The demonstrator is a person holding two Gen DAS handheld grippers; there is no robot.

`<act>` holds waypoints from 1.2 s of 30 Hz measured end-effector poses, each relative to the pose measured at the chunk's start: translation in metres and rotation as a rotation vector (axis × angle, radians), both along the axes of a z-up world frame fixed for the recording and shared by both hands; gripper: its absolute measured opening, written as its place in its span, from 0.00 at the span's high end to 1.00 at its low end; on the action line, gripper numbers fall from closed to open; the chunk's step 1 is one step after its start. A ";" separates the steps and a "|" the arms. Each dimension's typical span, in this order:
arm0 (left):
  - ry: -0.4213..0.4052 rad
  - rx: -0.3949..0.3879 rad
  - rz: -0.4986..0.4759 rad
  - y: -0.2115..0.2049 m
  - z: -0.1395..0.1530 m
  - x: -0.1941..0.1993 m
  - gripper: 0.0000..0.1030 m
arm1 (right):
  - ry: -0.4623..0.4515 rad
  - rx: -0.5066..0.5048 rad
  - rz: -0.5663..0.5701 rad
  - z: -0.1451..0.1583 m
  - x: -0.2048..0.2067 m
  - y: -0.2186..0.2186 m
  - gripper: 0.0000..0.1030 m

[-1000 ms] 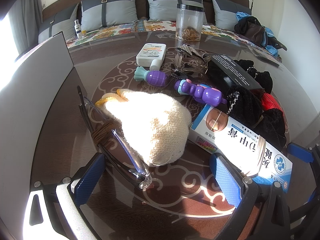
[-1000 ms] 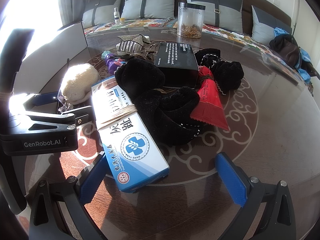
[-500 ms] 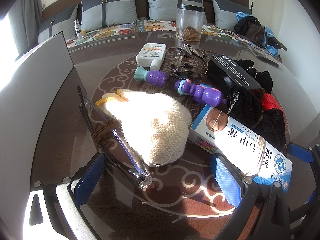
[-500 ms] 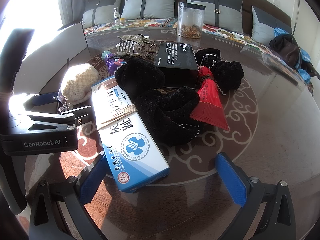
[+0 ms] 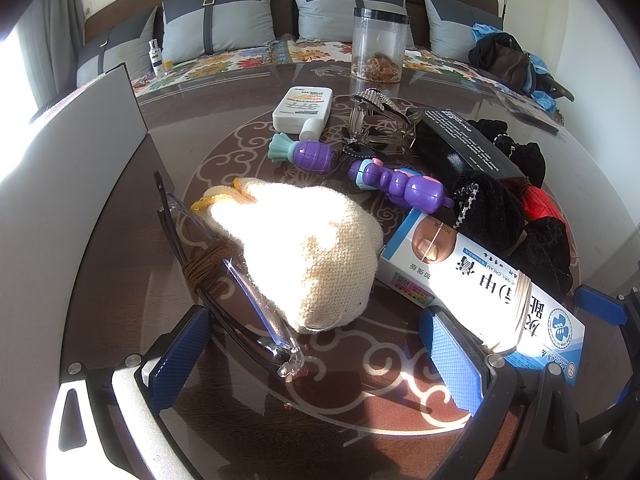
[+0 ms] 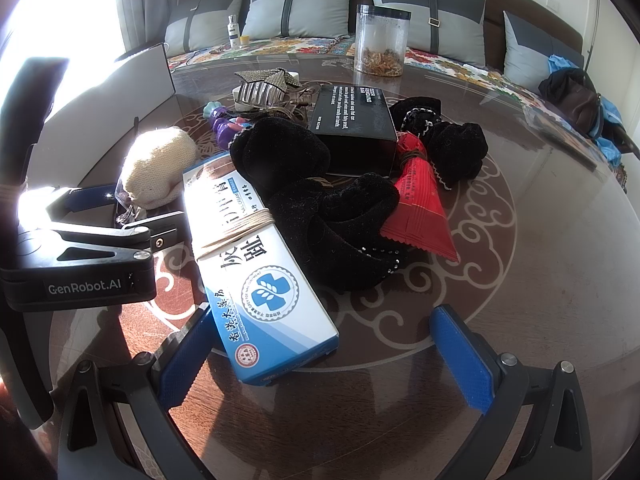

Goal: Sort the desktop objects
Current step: 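Grasp the blue-and-white ointment box with the left tool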

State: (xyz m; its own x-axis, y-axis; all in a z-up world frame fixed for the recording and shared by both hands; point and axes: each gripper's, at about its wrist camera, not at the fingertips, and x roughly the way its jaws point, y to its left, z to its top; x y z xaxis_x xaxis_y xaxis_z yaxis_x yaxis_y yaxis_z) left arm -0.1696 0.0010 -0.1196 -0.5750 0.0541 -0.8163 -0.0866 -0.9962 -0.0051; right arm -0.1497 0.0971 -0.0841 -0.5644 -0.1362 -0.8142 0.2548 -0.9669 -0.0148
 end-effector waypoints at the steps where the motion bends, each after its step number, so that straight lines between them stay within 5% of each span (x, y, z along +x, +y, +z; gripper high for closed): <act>1: 0.000 0.000 0.000 0.000 0.000 0.000 0.00 | 0.000 0.000 0.000 0.000 0.000 0.000 0.00; 7: -0.004 0.007 0.015 -0.001 0.000 0.001 0.00 | 0.000 0.000 0.000 0.000 0.000 0.000 0.00; 13: -0.055 0.040 0.091 -0.020 0.003 0.043 0.00 | 0.002 0.008 0.021 0.000 0.001 -0.001 0.00; 19: -0.073 -0.008 -0.094 -0.034 0.002 0.081 0.00 | -0.006 -0.001 0.047 0.000 -0.002 -0.002 0.00; 23: -0.066 -0.008 -0.104 -0.036 0.003 0.090 0.00 | -0.124 -0.041 0.129 0.015 -0.008 0.002 0.01; 28: -0.034 -0.004 -0.052 -0.036 0.004 0.101 0.00 | -0.153 -0.047 0.257 0.044 -0.022 -0.024 0.16; 30: -0.045 -0.007 -0.048 -0.037 0.004 0.103 0.00 | -0.202 -0.006 0.287 0.037 -0.030 -0.040 0.38; 34: -0.047 -0.007 -0.076 -0.041 0.003 0.115 0.00 | -0.237 0.081 0.311 0.020 -0.035 -0.062 0.43; 36: -0.039 -0.007 -0.087 -0.043 0.003 0.121 0.00 | -0.212 0.105 0.304 0.017 -0.029 -0.064 0.55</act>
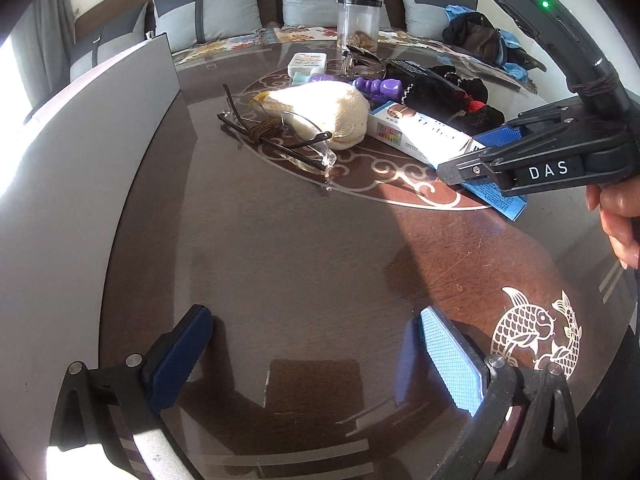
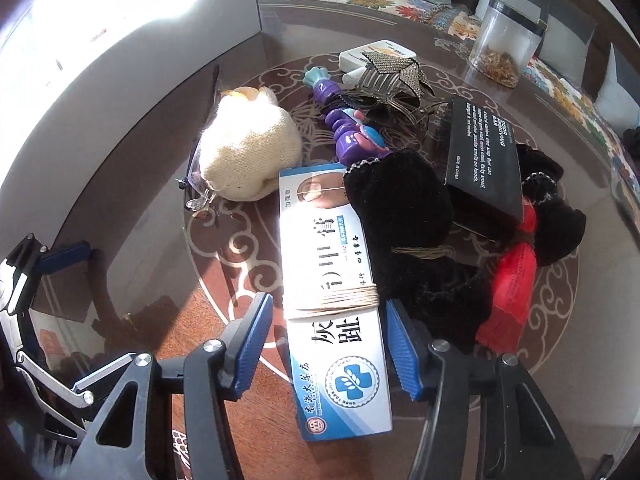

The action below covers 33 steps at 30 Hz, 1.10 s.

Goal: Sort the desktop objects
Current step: 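Grasp the blue-and-white ointment box with the left tool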

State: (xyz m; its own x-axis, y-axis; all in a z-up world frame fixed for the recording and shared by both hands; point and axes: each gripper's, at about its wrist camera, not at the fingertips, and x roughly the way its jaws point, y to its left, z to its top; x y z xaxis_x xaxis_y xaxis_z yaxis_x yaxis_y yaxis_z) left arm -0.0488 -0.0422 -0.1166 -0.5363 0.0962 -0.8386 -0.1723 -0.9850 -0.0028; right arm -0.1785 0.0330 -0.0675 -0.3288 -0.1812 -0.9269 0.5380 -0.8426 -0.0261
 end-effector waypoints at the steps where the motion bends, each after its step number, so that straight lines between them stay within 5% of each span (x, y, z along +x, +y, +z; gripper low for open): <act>1: 0.002 0.001 0.000 -0.001 0.000 0.002 0.00 | 0.003 -0.003 -0.001 0.000 0.004 0.001 0.55; 8: 0.044 0.008 0.042 -0.001 -0.001 0.011 0.00 | -0.039 -0.078 0.025 0.007 0.067 0.035 0.54; 13: 0.049 0.007 0.066 0.000 -0.001 0.011 0.00 | -0.013 -0.280 -0.079 0.031 0.090 0.091 0.41; 16: 0.031 0.005 0.057 0.000 0.000 0.011 0.00 | -0.061 -0.285 -0.082 0.027 0.094 0.109 0.41; 20: -0.031 0.012 0.066 0.001 0.002 0.012 0.00 | -0.134 -0.297 -0.018 0.013 0.103 0.104 0.41; 23: -0.038 0.114 0.054 -0.001 0.007 0.020 0.00 | -0.109 -0.308 -0.027 0.004 0.101 0.086 0.41; 26: -0.020 0.132 0.042 0.003 0.019 0.024 0.00 | -0.140 -0.383 0.004 -0.006 0.098 0.057 0.41; 33: -0.002 0.202 -0.080 0.044 0.047 0.016 0.00 | -0.006 -0.359 -0.022 0.010 0.125 0.069 0.41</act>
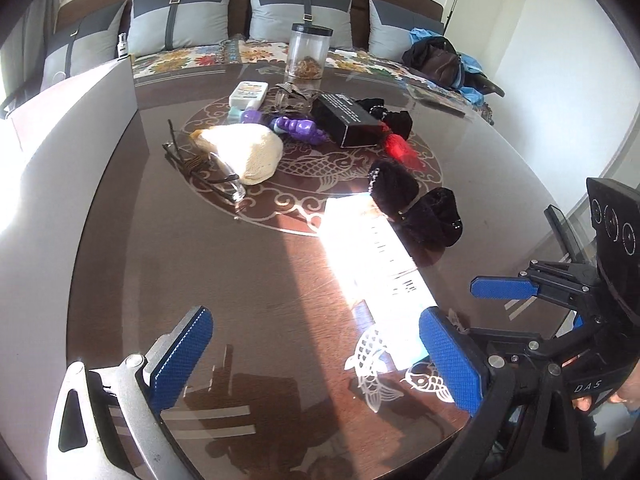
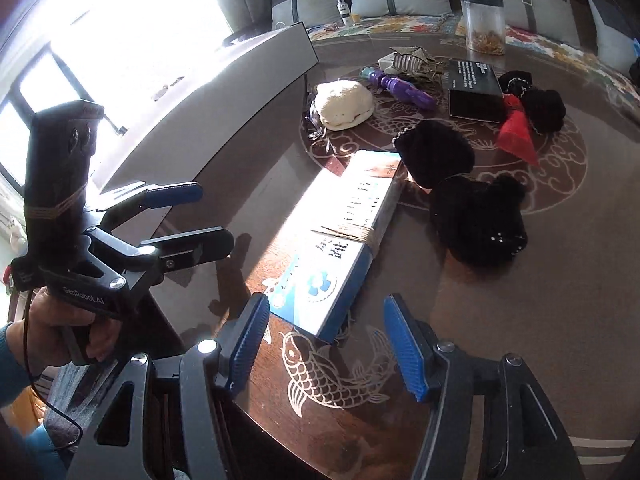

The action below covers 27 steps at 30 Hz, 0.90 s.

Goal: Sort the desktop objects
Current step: 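Grasp the blue-and-white ointment box with the left tool, then grasp the black velvet pouch with the right tool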

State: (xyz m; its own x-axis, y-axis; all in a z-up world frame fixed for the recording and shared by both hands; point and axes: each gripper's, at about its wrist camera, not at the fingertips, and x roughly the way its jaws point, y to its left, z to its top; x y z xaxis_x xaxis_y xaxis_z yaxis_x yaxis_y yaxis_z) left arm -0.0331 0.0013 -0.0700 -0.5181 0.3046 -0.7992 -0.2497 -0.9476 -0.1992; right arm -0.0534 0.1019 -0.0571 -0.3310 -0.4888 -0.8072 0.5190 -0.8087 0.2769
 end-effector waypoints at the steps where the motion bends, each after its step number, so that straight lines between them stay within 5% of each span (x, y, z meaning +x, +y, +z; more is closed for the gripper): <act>1: -0.008 0.002 -0.003 0.010 -0.001 -0.006 0.00 | 0.018 0.019 -0.014 0.002 0.004 0.008 0.41; 11: -0.135 -0.232 0.022 0.081 -0.043 -0.047 0.00 | 0.064 0.057 -0.130 0.025 0.023 0.064 0.41; 17: -0.156 -0.242 -0.008 0.084 -0.043 -0.054 0.00 | 0.100 0.202 -0.079 0.030 -0.015 0.060 0.39; 18: -0.160 -0.249 -0.035 0.084 -0.042 -0.054 0.03 | 0.093 0.227 -0.082 0.029 -0.028 0.057 0.39; 19: -0.124 -0.242 -0.048 0.080 -0.038 -0.049 0.32 | 0.083 0.244 -0.084 0.028 -0.040 0.055 0.39; 20: -0.081 -0.236 -0.065 0.077 -0.033 -0.042 0.50 | 0.067 0.247 -0.077 0.028 -0.050 0.051 0.39; 21: -0.065 -0.256 -0.070 0.074 -0.031 -0.036 0.57 | 0.049 0.244 -0.059 0.028 -0.059 0.046 0.39; 27: -0.049 -0.188 -0.072 0.038 -0.026 -0.004 0.57 | 0.017 0.323 0.065 0.016 -0.085 -0.005 0.39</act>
